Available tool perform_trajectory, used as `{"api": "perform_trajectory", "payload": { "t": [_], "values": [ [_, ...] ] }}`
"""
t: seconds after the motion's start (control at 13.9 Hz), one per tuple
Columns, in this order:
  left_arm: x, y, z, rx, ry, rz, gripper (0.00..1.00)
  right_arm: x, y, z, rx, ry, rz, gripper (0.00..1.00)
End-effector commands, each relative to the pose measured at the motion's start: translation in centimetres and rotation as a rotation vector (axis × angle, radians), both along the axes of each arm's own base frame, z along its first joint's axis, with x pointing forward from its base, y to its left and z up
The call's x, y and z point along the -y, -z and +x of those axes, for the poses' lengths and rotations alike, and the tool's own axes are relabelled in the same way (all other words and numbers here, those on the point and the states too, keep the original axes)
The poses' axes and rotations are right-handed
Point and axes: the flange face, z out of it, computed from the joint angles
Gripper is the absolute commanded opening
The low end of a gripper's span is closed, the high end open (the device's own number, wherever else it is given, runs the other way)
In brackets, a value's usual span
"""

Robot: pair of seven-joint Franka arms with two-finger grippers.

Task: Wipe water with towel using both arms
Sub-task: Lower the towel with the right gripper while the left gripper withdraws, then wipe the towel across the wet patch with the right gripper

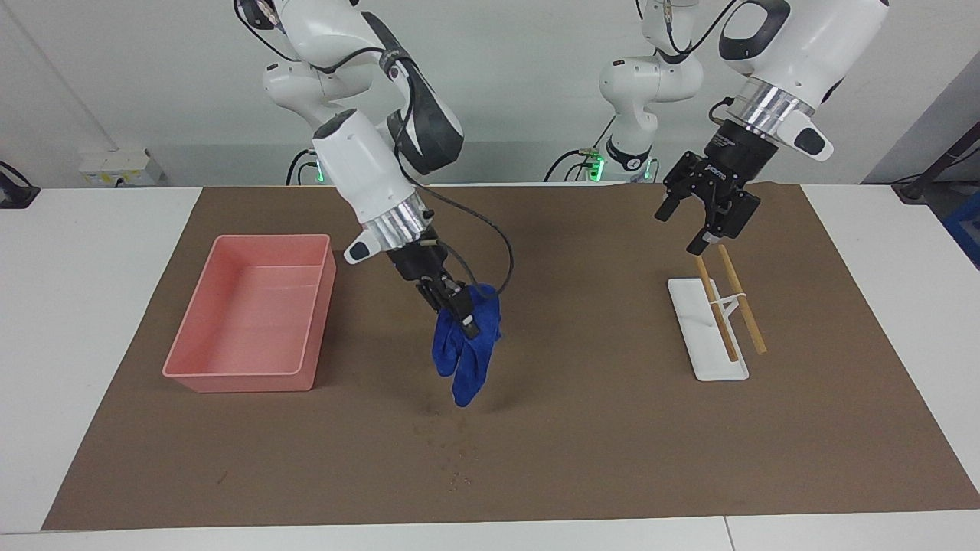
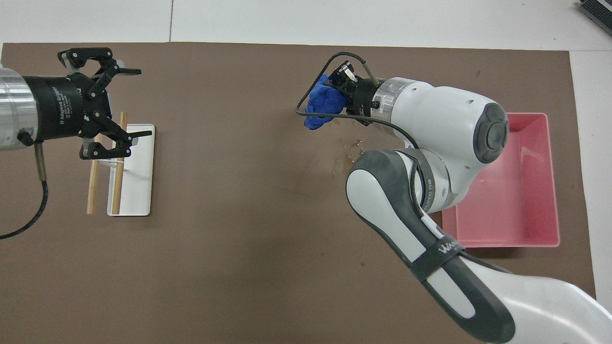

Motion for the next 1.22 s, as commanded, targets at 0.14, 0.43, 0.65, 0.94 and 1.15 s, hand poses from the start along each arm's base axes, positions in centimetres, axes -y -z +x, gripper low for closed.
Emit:
{"api": "perform_trajectory", "payload": {
  "t": [0.14, 0.43, 0.65, 0.94, 1.15],
  "values": [
    [-1.5, 1.0, -0.5, 0.142, 0.334, 0.299, 1.0, 0.5, 4.7, 2.5, 0.114, -0.116, -0.121, 0.0],
    [-3.9, 2.5, 0.1, 0.205, 0.72, 0.576, 1.0, 0.9, 11.2, 1.2, 0.1, -0.25, -0.238, 0.0],
    [-5.7, 3.7, 0.2, 0.189, 1.015, 0.689, 1.0, 0.8, 14.7, -1.7, 0.006, -0.286, -0.261, 0.0],
    [-6.2, 2.4, -0.5, 0.139, 1.41, 0.734, 1.0, 1.6, 16.4, -4.4, -0.147, -0.344, -0.262, 0.0],
    [-6.0, -0.4, -1.1, 0.086, 1.518, 0.667, 1.0, 4.0, 17.7, -5.3, -0.226, -0.34, -0.266, 0.0]
  ]
}}
